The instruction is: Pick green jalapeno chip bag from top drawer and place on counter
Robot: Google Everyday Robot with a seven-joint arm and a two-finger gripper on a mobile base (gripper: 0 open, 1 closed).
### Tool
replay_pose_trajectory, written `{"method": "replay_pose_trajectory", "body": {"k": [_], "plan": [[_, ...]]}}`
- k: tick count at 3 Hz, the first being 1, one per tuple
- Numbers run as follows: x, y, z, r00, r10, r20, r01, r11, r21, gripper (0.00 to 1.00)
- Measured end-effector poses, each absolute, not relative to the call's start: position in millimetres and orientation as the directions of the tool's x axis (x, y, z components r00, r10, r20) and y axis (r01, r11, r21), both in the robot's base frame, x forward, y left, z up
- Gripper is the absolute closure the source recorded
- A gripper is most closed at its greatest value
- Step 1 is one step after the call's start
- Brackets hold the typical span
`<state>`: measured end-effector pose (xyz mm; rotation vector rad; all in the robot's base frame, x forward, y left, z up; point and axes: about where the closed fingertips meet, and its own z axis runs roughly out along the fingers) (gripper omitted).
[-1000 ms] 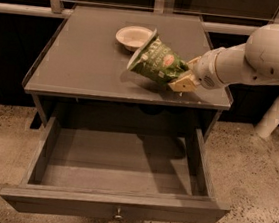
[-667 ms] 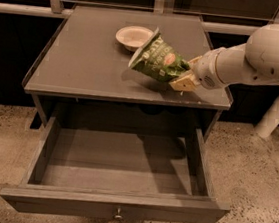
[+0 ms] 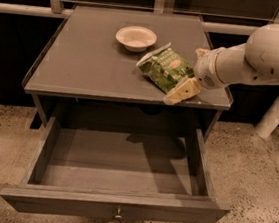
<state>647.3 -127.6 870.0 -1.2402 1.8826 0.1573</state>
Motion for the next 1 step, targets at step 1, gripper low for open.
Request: {"method": "replay_pose_trajectory", "body": {"k": [1], "plan": [[647.3, -127.6, 870.0, -0.143, -0.694, -0.705, -0.802, 0.499, -0.329, 0.0]]}}
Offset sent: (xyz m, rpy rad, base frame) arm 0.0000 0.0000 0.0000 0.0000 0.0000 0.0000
